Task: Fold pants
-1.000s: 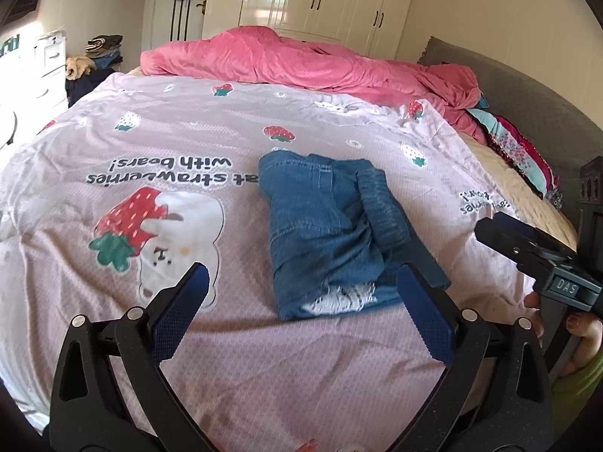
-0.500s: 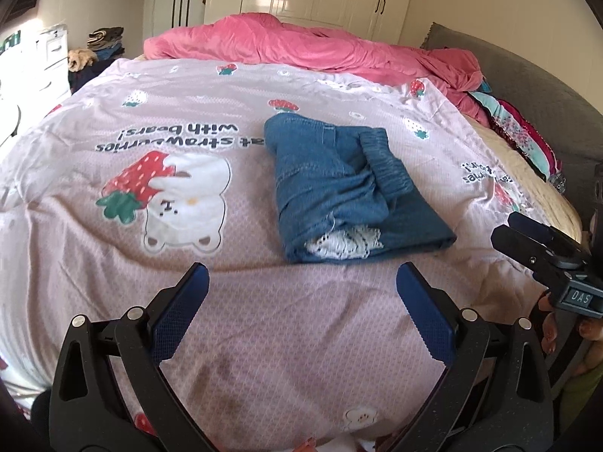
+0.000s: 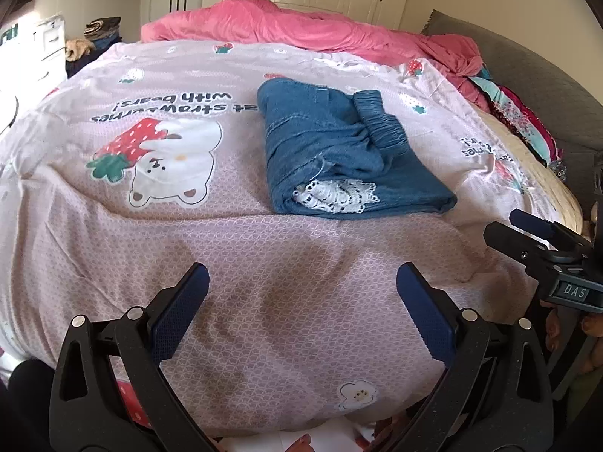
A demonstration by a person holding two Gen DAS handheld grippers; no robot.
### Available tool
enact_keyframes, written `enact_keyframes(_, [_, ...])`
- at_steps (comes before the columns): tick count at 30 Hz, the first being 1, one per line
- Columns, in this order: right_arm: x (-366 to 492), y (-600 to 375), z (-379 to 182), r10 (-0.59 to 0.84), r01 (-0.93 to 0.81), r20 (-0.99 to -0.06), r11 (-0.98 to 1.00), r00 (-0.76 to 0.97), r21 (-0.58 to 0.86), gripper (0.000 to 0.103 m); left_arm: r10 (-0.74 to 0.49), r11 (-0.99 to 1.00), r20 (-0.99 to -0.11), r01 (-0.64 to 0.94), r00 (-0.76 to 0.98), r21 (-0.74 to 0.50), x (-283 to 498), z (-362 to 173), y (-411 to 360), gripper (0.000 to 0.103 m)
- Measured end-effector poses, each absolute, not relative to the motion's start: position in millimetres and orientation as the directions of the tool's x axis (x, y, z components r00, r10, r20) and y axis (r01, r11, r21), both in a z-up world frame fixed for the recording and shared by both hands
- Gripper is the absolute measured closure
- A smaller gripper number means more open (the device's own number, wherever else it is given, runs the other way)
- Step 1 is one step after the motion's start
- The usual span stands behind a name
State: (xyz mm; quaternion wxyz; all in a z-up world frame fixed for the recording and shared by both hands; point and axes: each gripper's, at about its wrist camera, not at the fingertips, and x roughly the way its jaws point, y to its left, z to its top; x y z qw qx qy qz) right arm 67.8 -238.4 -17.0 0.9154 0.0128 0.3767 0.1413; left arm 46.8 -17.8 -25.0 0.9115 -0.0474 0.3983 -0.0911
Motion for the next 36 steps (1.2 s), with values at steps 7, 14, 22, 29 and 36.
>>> enact_keyframes(7, [71.9, -238.0, -21.9, 0.273, -0.253, -0.696, 0.958, 0.664, 0.134, 0.004, -0.195, 0.980, -0.722, 0.100, 0.664, -0.173, 48.9, -26.6, -12.3, 0.009])
enact_keyframes(14, [74.2, -239.4, -23.2, 0.290, -0.257, -0.698, 0.954, 0.655, 0.156, 0.004, -0.195, 0.980, -0.723, 0.096, 0.663, -0.175, 49.0, -27.5, -10.7, 0.009])
enact_keyframes(22, [75.5, -239.4, -23.3, 0.289, -0.259, -0.700, 0.954, 0.653, 0.153, 0.004, -0.193, 0.979, -0.725, 0.084, 0.661, -0.184, 50.5, -28.1, -8.3, 0.009])
enact_keyframes(29, [74.7, -237.2, -23.2, 0.280, -0.263, -0.699, 0.955, 0.658, 0.135, 0.004, -0.178, 0.982, -0.727, 0.071, 0.663, -0.176, 51.7, -28.7, -7.4, 0.009])
enact_keyframes(36, [74.5, -236.9, -23.2, 0.272, -0.260, -0.699, 0.957, 0.661, 0.127, 0.004, -0.168, 0.983, -0.730, 0.062, 0.662, -0.170, 52.7, -28.6, -5.6, 0.009])
